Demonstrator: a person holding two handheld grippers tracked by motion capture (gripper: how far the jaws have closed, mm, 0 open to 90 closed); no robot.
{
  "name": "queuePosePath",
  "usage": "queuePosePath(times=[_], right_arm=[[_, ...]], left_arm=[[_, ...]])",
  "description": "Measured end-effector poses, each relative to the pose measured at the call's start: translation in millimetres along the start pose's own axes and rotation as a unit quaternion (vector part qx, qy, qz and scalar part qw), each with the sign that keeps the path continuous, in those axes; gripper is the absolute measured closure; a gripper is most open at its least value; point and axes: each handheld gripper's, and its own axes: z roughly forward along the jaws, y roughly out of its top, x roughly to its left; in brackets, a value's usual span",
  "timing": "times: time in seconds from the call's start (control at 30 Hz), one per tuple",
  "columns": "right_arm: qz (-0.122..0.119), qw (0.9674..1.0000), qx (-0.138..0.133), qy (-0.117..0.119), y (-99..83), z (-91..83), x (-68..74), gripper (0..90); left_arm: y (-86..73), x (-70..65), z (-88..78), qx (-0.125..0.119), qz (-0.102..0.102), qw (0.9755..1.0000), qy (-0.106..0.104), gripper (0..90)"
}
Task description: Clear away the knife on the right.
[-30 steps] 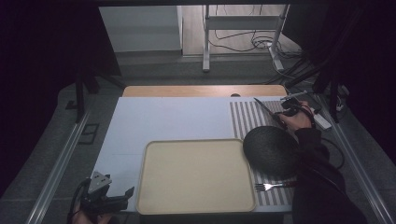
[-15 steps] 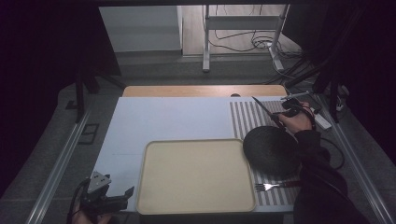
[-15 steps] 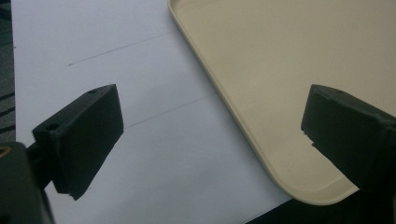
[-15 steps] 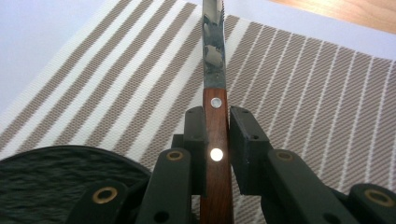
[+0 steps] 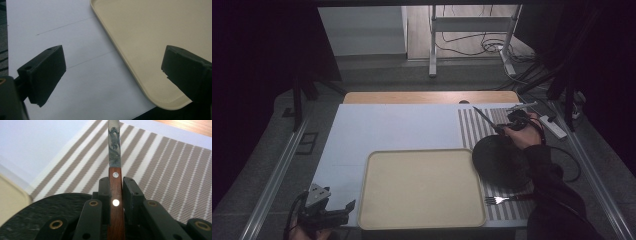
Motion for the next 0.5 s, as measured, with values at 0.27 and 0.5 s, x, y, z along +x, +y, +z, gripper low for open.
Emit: queuePosePath(times=[0.27,0.5], right_arm=[[-0.006,0.9998,-0.002,0.017,-5.4,-4.8,27.3,77.9],[-0.009,0.9995,-0.003,0.031,-12.2,-8.0,44.6,77.9]], left_arm=[[-0.1,0.0,-0.1,0.0,0.0,1.0,0.0,5.6],[-0.1,-0.1,-0.1,-0.001,0.0,1.0,0.0,5.5]])
